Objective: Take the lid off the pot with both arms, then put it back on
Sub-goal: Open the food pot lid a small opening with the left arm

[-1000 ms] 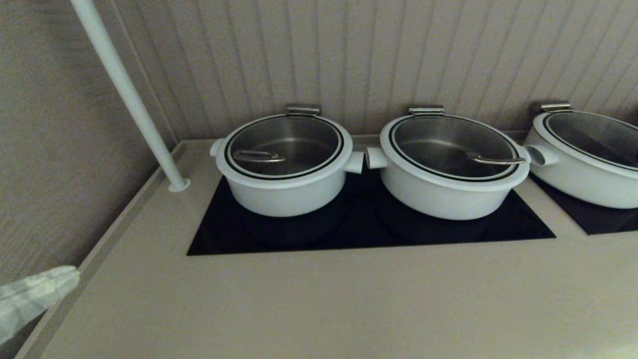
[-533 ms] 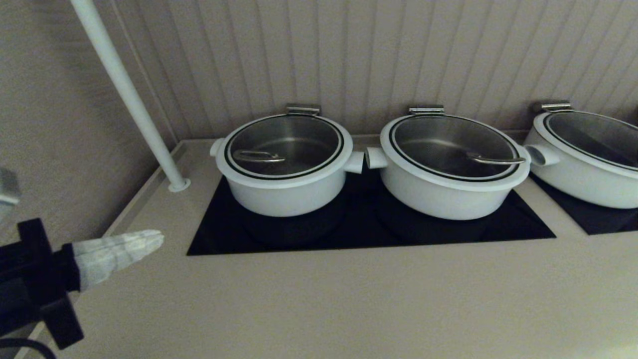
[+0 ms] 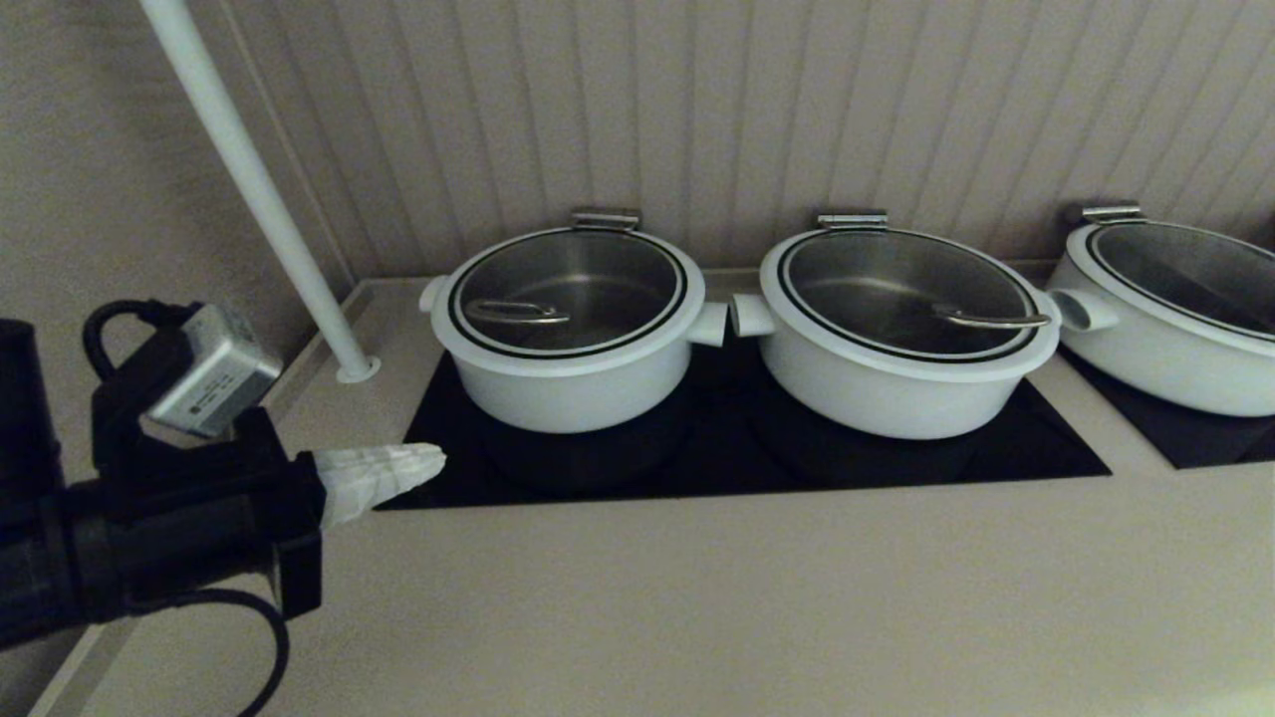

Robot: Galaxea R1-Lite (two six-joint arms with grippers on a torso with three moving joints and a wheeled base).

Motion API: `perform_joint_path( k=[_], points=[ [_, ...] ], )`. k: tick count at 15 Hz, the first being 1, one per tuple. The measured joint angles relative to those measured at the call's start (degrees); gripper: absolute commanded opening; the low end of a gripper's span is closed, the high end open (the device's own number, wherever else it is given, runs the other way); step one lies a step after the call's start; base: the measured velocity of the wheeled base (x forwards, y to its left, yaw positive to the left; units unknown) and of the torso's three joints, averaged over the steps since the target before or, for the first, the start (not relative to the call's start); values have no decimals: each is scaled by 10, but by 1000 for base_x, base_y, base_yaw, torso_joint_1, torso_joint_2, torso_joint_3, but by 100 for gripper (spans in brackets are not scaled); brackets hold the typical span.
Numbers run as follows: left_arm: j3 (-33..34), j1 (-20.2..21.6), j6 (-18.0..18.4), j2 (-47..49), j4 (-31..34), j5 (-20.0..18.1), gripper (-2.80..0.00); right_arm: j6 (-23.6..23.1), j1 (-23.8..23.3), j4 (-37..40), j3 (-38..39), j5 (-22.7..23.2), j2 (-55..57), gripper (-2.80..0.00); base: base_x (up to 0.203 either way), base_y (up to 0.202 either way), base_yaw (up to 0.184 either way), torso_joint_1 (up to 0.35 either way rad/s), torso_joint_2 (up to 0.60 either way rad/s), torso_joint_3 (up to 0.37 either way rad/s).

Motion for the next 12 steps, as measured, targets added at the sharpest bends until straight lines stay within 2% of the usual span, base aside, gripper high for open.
perform_joint_path(
  k=[5,9,12],
  points=[
    [-32,-3,0,86,-77,20,-280,0,0,0,0,0,0,-280,0,0,0,0,0,0],
    [-73,-9,-2,137,-80,44,-280,0,0,0,0,0,0,-280,0,0,0,0,0,0],
    [-83,-11,-3,158,-80,48,-280,0,0,0,0,0,0,-280,0,0,0,0,0,0]
  ],
)
